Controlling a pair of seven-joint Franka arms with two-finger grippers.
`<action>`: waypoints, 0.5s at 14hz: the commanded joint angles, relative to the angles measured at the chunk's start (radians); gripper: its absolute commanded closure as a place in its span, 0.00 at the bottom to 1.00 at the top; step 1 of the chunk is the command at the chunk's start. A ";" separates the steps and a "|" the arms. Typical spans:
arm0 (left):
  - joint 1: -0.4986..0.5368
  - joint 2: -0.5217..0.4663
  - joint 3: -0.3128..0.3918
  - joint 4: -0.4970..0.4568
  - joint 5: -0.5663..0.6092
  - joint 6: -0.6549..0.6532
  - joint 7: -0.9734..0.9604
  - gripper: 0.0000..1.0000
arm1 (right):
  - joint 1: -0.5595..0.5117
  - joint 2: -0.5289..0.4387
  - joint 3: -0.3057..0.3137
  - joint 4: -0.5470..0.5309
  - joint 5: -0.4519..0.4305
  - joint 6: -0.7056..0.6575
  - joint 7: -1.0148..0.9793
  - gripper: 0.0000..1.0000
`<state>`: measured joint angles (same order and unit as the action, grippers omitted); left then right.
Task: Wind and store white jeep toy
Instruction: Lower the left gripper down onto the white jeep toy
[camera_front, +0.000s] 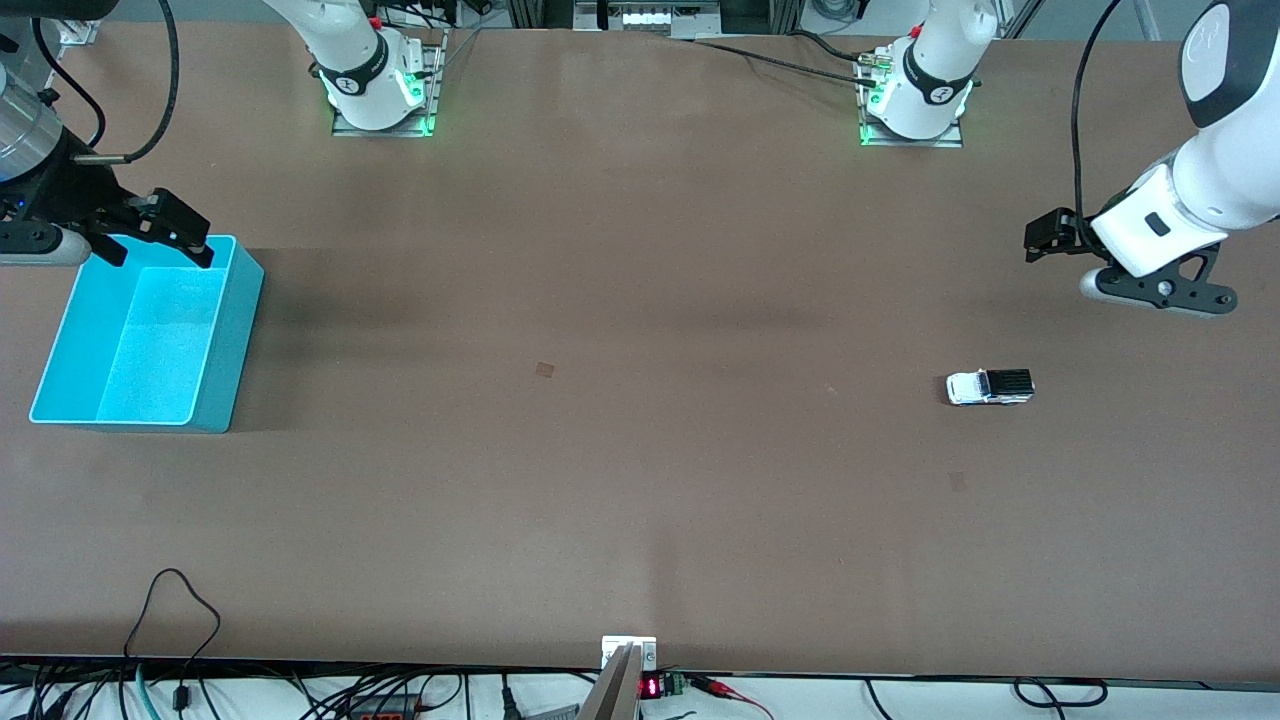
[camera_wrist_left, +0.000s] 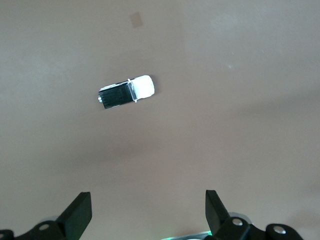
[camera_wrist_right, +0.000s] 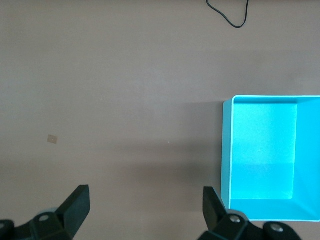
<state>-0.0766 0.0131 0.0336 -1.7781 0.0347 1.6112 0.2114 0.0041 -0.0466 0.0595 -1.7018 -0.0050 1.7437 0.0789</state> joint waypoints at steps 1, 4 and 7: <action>0.012 0.027 0.000 0.026 -0.010 -0.024 0.191 0.00 | 0.004 -0.006 -0.001 0.004 -0.009 -0.004 -0.008 0.00; 0.024 0.045 0.002 0.013 -0.003 -0.020 0.353 0.00 | 0.004 -0.006 0.000 0.004 -0.009 -0.004 -0.008 0.00; 0.058 0.091 0.002 -0.003 0.013 0.010 0.564 0.00 | 0.004 -0.009 -0.001 0.004 -0.006 -0.007 -0.008 0.00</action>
<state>-0.0442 0.0700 0.0365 -1.7854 0.0365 1.6086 0.6409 0.0041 -0.0466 0.0595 -1.7018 -0.0050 1.7436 0.0789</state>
